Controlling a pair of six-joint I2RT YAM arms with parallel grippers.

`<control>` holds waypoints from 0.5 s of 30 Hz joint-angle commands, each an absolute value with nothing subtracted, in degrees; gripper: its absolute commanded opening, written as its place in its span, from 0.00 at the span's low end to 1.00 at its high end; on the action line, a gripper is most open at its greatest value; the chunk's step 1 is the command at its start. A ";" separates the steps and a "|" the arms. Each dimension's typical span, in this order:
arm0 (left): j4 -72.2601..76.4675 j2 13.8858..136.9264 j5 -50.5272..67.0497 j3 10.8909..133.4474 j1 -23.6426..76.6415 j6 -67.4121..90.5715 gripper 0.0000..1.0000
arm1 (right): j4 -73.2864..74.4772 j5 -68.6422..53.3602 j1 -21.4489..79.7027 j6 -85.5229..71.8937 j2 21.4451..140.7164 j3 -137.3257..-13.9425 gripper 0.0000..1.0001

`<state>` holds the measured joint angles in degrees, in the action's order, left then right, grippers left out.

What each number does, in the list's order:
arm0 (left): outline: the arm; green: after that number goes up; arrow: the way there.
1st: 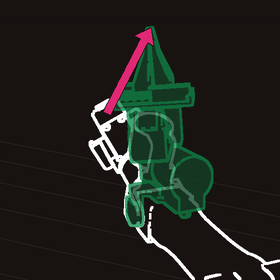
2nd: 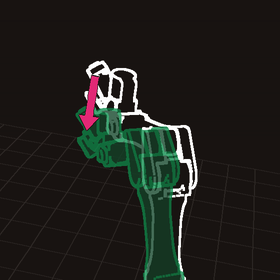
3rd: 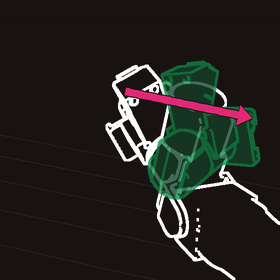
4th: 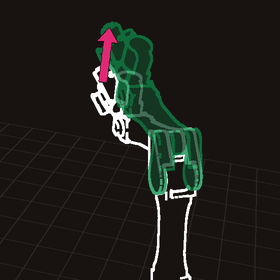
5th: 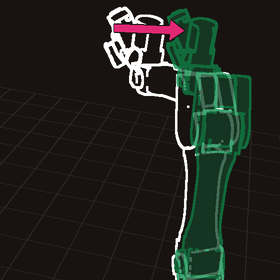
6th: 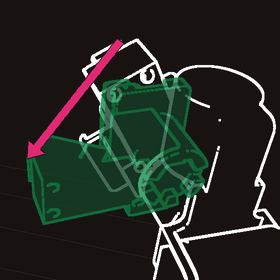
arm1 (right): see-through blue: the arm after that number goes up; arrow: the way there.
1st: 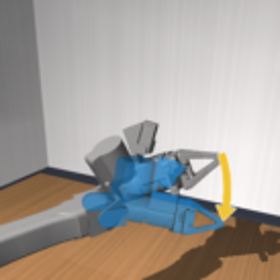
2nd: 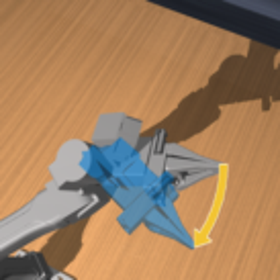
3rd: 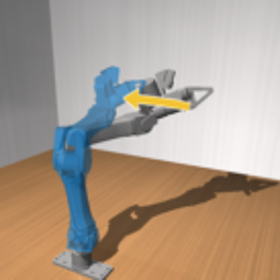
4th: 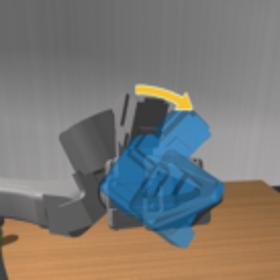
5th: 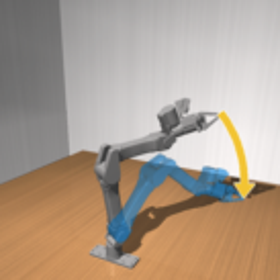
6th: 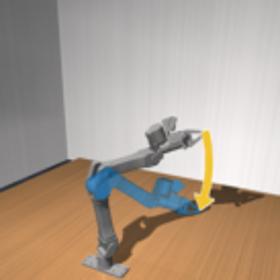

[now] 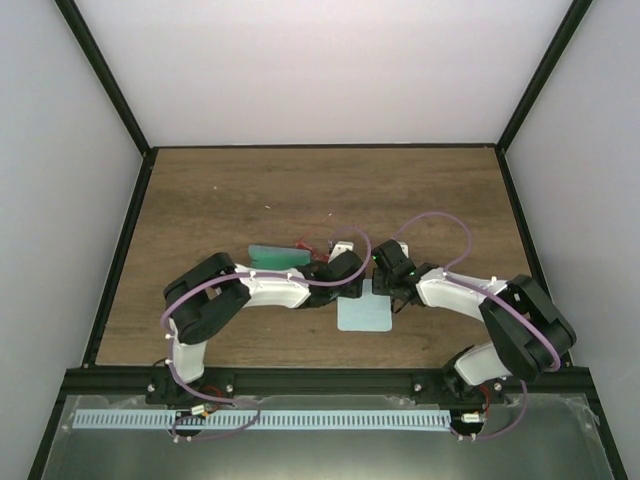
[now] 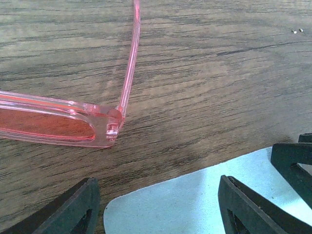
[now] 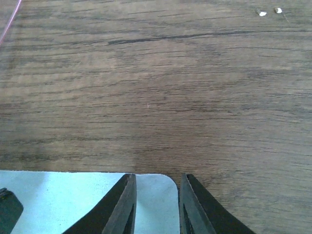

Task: Organize the sunglasses
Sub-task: Fold the glasses cleaning cloth at the center of the board.

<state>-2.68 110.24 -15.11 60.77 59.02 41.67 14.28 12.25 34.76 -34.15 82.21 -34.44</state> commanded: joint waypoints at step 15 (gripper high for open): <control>-6.22 111.17 -11.32 59.39 58.91 44.12 0.49 | 13.46 9.81 33.71 -33.34 82.68 -34.00 0.09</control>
<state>-2.94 110.19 -14.33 60.64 58.85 43.29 13.39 11.14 33.93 -33.50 82.54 -34.41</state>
